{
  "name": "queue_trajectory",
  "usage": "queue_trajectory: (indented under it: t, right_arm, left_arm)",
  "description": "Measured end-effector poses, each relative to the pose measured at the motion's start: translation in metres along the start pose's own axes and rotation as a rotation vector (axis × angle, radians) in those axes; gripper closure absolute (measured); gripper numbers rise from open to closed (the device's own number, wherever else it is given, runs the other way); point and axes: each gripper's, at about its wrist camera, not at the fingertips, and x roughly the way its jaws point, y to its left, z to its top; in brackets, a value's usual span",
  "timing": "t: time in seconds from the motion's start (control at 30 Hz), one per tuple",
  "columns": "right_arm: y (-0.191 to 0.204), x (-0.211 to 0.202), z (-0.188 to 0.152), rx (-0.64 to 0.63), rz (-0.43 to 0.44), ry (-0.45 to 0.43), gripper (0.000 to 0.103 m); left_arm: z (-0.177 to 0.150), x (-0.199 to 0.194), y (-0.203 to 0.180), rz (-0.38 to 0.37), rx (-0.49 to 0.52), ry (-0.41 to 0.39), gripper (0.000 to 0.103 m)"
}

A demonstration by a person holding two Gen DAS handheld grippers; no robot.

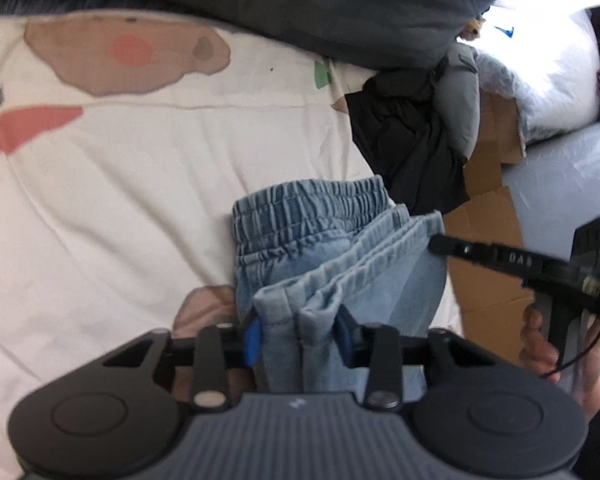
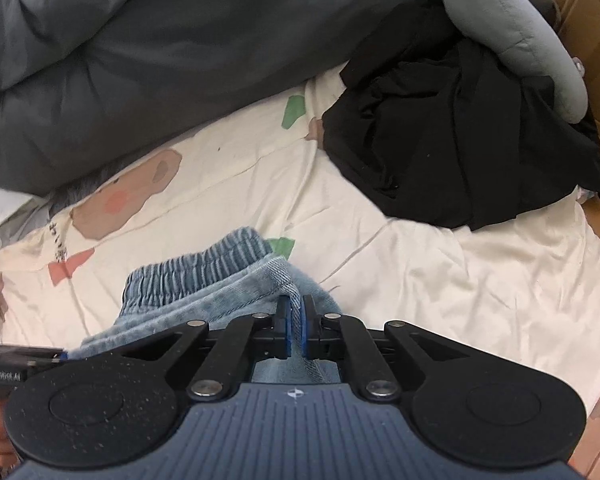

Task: Fold clothes

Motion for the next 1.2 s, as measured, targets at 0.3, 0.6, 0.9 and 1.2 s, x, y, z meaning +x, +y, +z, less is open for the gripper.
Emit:
queue_trajectory:
  t: [0.3, 0.6, 0.9, 1.2]
  right_arm:
    - [0.001, 0.012, 0.007, -0.059, 0.039, 0.024, 0.102]
    - [-0.004, 0.033, 0.002, -0.064, 0.116, 0.066, 0.069]
    - [0.013, 0.061, -0.001, -0.116, 0.121, 0.115, 0.081]
    - [0.009, 0.014, -0.007, -0.069, 0.099, 0.028, 0.099]
  left_arm:
    - [-0.005, -0.008, -0.013, 0.073, 0.036, -0.009, 0.070]
    - [-0.010, -0.015, -0.009, 0.106, 0.034, -0.006, 0.080]
    - [-0.011, -0.015, -0.012, 0.113, 0.033, -0.013, 0.082]
    - [-0.006, -0.021, -0.026, 0.087, 0.045, -0.019, 0.085]
